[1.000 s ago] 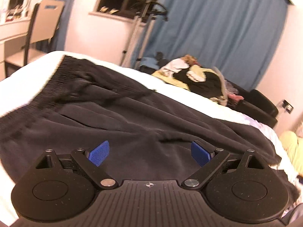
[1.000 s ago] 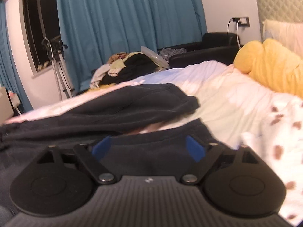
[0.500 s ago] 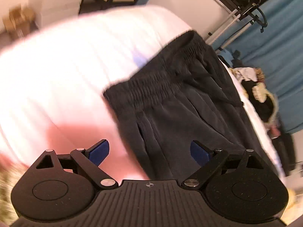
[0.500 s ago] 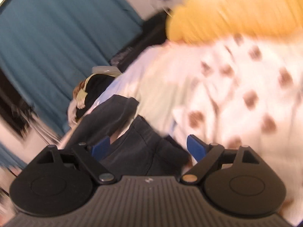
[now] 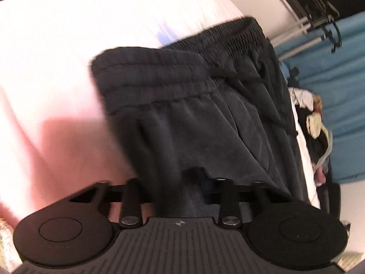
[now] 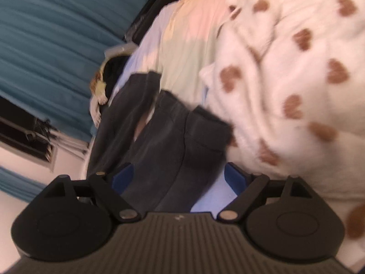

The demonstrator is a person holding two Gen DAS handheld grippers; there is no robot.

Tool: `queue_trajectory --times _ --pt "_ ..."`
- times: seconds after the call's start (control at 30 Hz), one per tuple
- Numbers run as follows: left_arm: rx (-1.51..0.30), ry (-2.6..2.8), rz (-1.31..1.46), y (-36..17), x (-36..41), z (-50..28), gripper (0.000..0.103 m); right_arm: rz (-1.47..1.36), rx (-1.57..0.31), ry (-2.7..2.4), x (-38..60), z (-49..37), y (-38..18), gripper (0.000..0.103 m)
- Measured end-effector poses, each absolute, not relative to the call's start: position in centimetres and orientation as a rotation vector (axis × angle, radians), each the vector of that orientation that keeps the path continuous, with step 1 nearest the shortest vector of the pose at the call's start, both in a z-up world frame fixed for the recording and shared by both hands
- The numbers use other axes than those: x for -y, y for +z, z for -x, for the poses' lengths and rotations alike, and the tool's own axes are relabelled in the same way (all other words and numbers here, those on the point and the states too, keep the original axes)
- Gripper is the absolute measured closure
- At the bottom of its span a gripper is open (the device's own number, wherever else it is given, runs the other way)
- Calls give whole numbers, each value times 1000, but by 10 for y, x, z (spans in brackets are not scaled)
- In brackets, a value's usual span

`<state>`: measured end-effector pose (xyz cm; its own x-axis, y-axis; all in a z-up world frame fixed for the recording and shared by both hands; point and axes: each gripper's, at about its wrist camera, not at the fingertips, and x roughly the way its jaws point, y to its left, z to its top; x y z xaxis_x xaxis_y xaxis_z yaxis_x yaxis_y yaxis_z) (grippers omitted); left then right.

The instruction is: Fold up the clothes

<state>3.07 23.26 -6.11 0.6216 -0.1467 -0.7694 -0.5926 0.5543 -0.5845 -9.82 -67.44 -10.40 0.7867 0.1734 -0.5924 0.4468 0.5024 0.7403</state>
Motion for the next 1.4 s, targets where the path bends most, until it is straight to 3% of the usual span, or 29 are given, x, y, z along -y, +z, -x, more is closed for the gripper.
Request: queue_trajectory --times 0.1,0.13,0.17,0.2,0.23,0.33,0.7,0.93,1.1,1.4 --pt "-851 291 1027 -62 -239 -24 88 -1024 -705 -238 669 88 -113 19" --pt "-839 285 1024 -60 -240 -24 89 -1022 -707 -253 667 85 -116 34" --pt "-826 280 1019 -58 -240 -23 92 -1014 -691 -257 667 83 -113 75" --pt "-814 282 982 -51 -238 -24 92 -1005 -675 -260 666 82 -110 94" --pt "-794 281 953 -42 -237 -24 93 -971 -634 -257 667 82 -100 100" --pt "-728 260 937 -16 -236 -31 93 -897 -530 -243 666 73 -69 101" --pt "-626 279 904 70 -228 -138 93 -864 -522 -308 668 -110 -46 100" --pt "-687 316 819 42 -217 -253 92 -842 -517 -349 669 -227 -32 100" --pt "-750 342 788 8 -221 -310 92 -796 -549 -351 667 -293 -58 100" --pt "-757 329 638 -37 -211 -354 89 -633 -629 -345 655 -348 -101 100"
